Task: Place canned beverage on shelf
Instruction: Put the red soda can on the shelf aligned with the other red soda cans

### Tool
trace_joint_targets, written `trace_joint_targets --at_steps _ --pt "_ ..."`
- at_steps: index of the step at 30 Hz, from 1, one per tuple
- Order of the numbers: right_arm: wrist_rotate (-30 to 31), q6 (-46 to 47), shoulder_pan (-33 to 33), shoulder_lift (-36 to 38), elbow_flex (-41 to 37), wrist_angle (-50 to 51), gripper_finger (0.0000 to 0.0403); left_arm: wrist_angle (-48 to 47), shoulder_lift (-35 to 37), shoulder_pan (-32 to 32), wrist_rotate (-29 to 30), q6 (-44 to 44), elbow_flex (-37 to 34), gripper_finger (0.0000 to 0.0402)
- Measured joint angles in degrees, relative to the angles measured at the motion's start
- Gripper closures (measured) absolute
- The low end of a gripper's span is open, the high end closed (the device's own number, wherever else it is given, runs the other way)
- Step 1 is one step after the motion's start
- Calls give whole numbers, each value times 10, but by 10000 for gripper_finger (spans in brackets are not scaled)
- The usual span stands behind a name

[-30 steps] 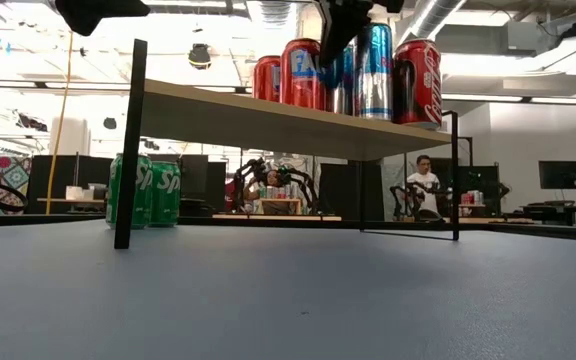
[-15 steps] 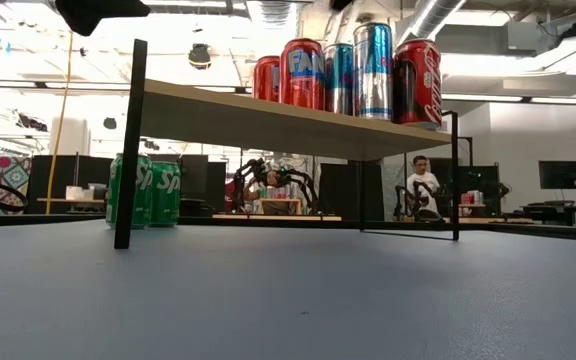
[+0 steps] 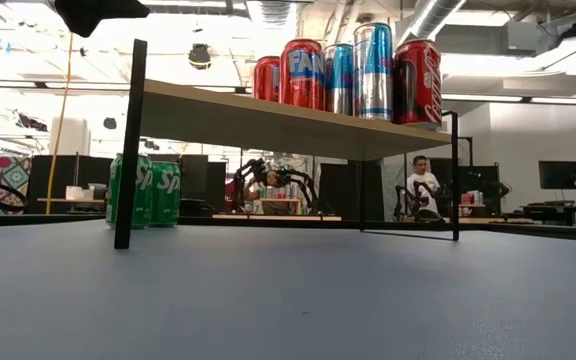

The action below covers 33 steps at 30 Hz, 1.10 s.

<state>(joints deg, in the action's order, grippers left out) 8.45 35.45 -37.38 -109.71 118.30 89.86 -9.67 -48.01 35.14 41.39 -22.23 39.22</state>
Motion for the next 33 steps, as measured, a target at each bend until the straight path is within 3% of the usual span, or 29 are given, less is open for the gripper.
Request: trace_joint_targets --at_steps 5,9,11,16,20,24,28,33 --pt "30 75 -43 3 -12 -7 141 5 0 0 -32 -31 0 99" --pt "34 76 -43 -2 -13 -23 130 -4 0 5 -154 -86 0 99" --pt "37 76 -38 -3 -14 -23 129 -22 0 9 -187 -105 1 99" --pt "69 76 -30 -2 -14 -27 129 -106 -1 5 -83 -133 50 99" --pt "71 73 -30 -2 -14 -26 129 -251 -29 -18 -97 -181 128 99" --pt "75 65 -30 -2 -14 -26 129 -357 -95 -21 -208 -208 208 99" --pt "97 63 -30 -2 -14 -26 129 -370 -192 16 -320 -225 246 99" --pt "116 61 -30 -2 -23 -35 129 -381 -308 78 -416 -277 297 99"
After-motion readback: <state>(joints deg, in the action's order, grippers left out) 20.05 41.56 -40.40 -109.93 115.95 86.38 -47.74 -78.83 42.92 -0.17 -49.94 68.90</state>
